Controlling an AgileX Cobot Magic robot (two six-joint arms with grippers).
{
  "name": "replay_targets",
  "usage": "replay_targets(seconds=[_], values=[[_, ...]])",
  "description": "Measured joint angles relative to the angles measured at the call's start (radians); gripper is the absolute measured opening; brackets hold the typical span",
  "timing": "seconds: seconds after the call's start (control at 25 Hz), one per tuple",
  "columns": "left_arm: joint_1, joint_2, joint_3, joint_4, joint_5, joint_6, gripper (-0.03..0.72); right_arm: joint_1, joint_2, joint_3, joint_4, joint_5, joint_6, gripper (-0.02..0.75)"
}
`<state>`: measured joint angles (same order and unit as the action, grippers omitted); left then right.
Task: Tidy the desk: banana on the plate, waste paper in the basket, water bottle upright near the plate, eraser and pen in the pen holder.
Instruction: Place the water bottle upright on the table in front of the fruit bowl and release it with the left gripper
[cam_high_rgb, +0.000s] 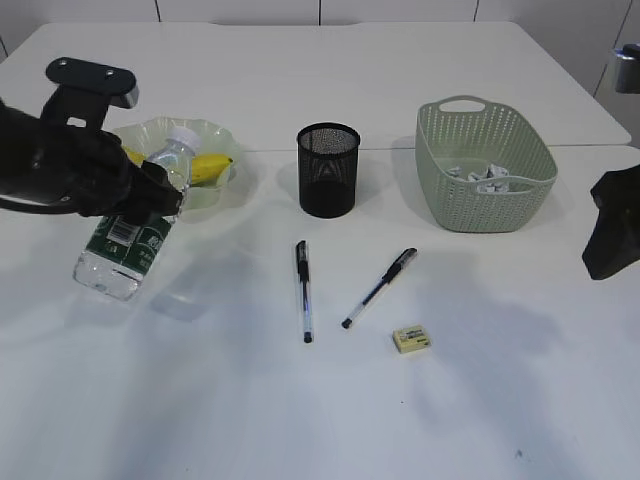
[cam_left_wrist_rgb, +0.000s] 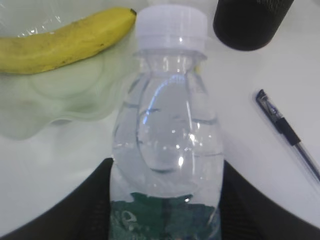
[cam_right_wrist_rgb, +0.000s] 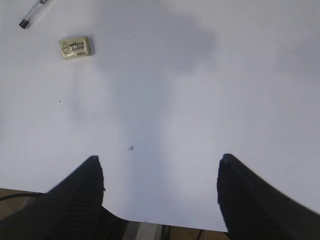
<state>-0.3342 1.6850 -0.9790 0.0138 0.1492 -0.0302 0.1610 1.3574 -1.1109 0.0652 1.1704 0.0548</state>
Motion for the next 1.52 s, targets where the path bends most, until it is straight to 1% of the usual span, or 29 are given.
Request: replay_targets(seconds=[0.2, 0.36, 0.52, 0.6, 0.8, 0.96, 1.04, 1.16, 1.28, 1.4, 1.52], values=[[0.000, -0.073, 0.185, -0.071, -0.260, 0.000, 0.389, 0.000, 0.000, 0.000, 0.000, 0.000, 0.000, 0.527], [0.000, -0.106, 0.329, -0.157, -0.471, 0.000, 0.389, 0.000, 0.000, 0.000, 0.000, 0.000, 0.000, 0.527], [0.000, -0.125, 0.421, -0.191, -0.573, 0.000, 0.389, 0.000, 0.000, 0.000, 0.000, 0.008, 0.000, 0.527], [0.000, -0.125, 0.440, -0.190, -0.616, 0.000, 0.389, 0.000, 0.000, 0.000, 0.000, 0.012, 0.000, 0.527], [0.000, -0.125, 0.442, -0.190, -0.769, 0.000, 0.386, 0.000, 0.000, 0.000, 0.002, 0.014, 0.000, 0.527], [0.000, -0.125, 0.442, -0.193, -0.789, 0.000, 0.382, 0.000, 0.000, 0.000, 0.004, 0.014, 0.000, 0.527], [0.000, -0.122, 0.442, -0.182, -0.835, 0.000, 0.380, 0.000, 0.000, 0.000, 0.006, 0.010, 0.000, 0.527], [0.000, -0.067, 0.442, -0.123, -1.009, -0.006, 0.379, 0.000, 0.000, 0.000, 0.006, 0.006, 0.000, 0.527], [0.000, 0.018, 0.440, -0.062, -1.189, -0.063, 0.379, 0.000, 0.000, 0.000, 0.006, 0.006, 0.000, 0.527], [0.000, 0.108, 0.440, -0.037, -1.229, -0.118, 0.379, 0.000, 0.000, 0.000, 0.006, 0.005, 0.000, 0.527], [0.000, 0.160, 0.438, 0.007, -1.222, -0.131, 0.379, 0.000, 0.000, 0.000, 0.006, 0.005, 0.000, 0.527]])
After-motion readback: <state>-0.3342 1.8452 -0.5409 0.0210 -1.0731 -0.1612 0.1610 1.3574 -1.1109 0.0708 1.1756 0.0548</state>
